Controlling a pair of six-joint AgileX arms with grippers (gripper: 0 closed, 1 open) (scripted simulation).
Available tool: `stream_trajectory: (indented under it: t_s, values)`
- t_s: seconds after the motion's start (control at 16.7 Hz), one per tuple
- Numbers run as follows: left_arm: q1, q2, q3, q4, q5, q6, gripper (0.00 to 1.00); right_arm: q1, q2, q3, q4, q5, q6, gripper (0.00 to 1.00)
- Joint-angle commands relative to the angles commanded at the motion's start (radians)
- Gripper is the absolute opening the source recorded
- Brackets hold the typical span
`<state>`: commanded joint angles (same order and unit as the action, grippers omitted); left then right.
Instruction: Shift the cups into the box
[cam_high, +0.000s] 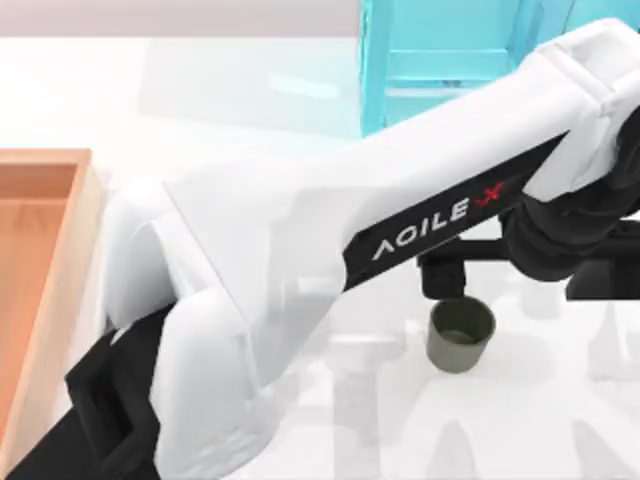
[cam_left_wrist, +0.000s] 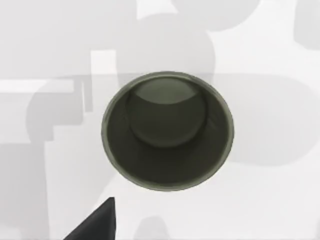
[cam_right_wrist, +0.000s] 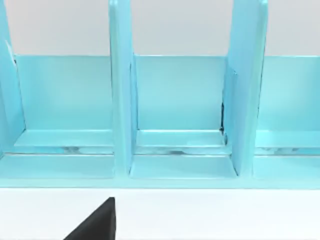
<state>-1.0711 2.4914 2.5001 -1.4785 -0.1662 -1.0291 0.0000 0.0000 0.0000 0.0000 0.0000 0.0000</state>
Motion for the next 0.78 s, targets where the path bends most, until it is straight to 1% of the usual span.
stream_trajectory:
  t_s: [0.48,0.6,0.78]
  values:
    - [0.027,0.004,-0.314,0.324,0.003,0.028,1.00,0.000,0.000,0.000,0.000,0.000,0.000,1.00]
    - [0.030,0.005,-0.343,0.353,0.003,0.031,1.00,0.000,0.000,0.000,0.000,0.000,0.000,1.00]
    - [0.030,0.005,-0.344,0.353,0.003,0.031,1.00,0.000,0.000,0.000,0.000,0.000,0.000,1.00]
